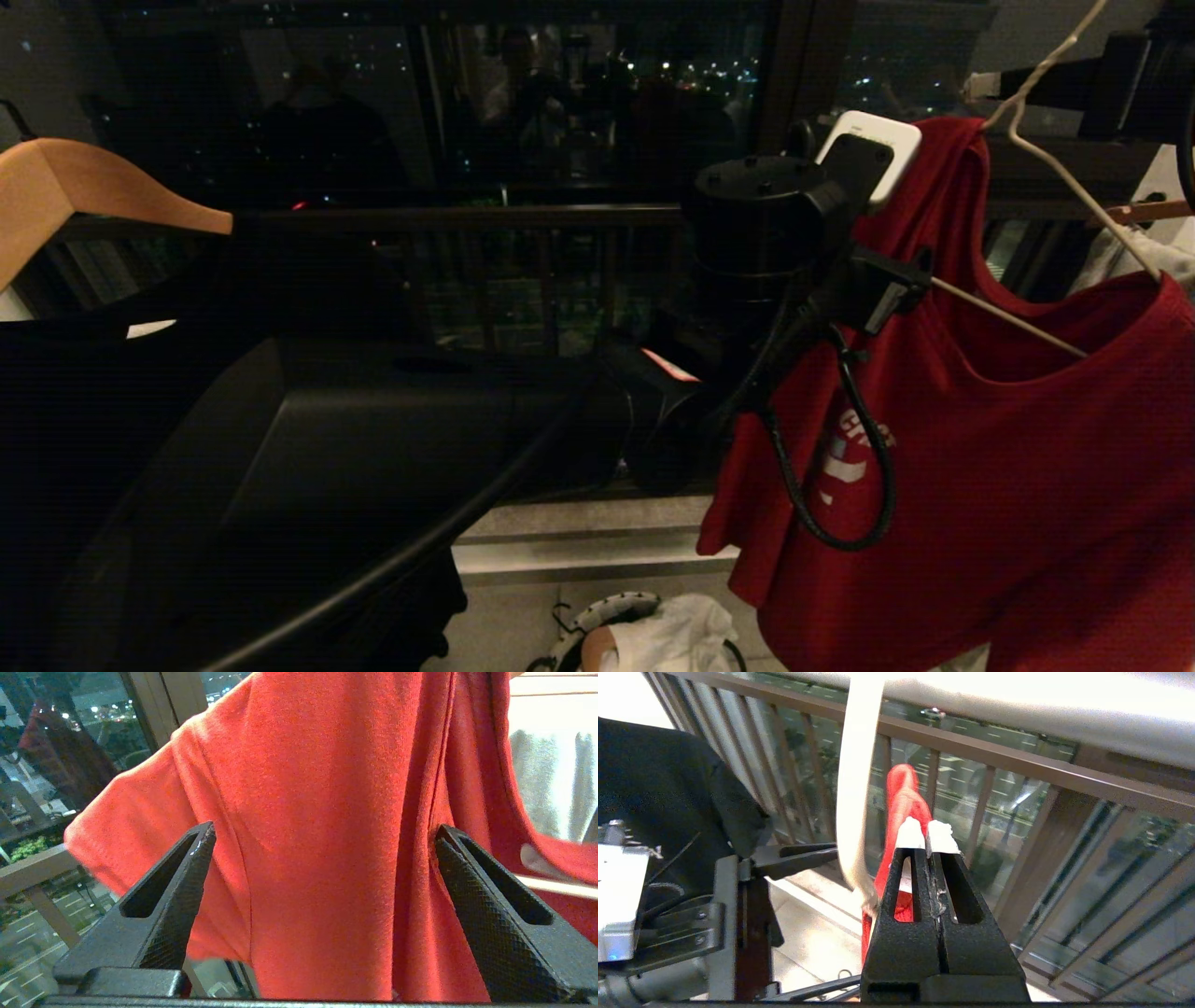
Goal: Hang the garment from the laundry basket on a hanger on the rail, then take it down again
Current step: Take the clothes off the clothes rack
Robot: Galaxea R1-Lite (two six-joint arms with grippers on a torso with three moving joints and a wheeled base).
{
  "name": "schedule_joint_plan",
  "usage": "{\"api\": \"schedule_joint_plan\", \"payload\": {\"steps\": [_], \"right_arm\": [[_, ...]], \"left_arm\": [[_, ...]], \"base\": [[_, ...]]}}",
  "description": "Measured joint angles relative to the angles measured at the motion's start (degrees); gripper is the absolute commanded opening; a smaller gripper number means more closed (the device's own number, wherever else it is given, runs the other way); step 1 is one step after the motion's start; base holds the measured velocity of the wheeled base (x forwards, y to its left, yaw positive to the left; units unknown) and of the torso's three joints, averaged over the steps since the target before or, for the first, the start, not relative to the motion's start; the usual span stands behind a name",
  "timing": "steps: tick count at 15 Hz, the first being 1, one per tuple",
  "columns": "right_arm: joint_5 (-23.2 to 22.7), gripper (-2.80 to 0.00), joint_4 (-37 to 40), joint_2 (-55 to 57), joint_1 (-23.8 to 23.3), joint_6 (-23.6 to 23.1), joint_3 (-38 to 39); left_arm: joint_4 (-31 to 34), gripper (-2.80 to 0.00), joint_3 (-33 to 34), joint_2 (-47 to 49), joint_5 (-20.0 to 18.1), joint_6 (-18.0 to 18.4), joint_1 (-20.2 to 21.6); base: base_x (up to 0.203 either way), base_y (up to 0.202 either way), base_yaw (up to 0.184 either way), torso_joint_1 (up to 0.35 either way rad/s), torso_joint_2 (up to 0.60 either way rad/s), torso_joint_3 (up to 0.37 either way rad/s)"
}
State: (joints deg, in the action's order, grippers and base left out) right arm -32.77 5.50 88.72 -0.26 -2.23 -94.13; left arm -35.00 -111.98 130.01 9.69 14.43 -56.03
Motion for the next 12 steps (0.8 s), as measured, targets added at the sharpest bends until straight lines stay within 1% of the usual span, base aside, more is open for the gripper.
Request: {"api": "schedule_joint_plan", "payload": {"steps": [6,9,12], "right_arm": [[0.15,-2.80,0.50,0.80,0.74,-0.02,-1.27],[-0.02,-2.80,4.17,1.11,0.81,-0.02,-3.71],[-0.24,-2.80,4.80,1.16,1.11,-0.02,-4.35]], "left_arm": [[-1.46,0.00,0.02,-0.69,-0.27,-0.22,0.49],[-1.10,0.00,0.02,-0.72,-0.41,-0.08,0.52],[-1.40,0.00,0.02,-0.74,-2.42,-0.16,0.57]], "base": [[0.000,0.000,0.000,0.000,0.00,0.000],[0.000,0.000,0.000,0.000,0.00,0.000],[0.000,0.000,0.000,0.000,0.00,0.000]]}}
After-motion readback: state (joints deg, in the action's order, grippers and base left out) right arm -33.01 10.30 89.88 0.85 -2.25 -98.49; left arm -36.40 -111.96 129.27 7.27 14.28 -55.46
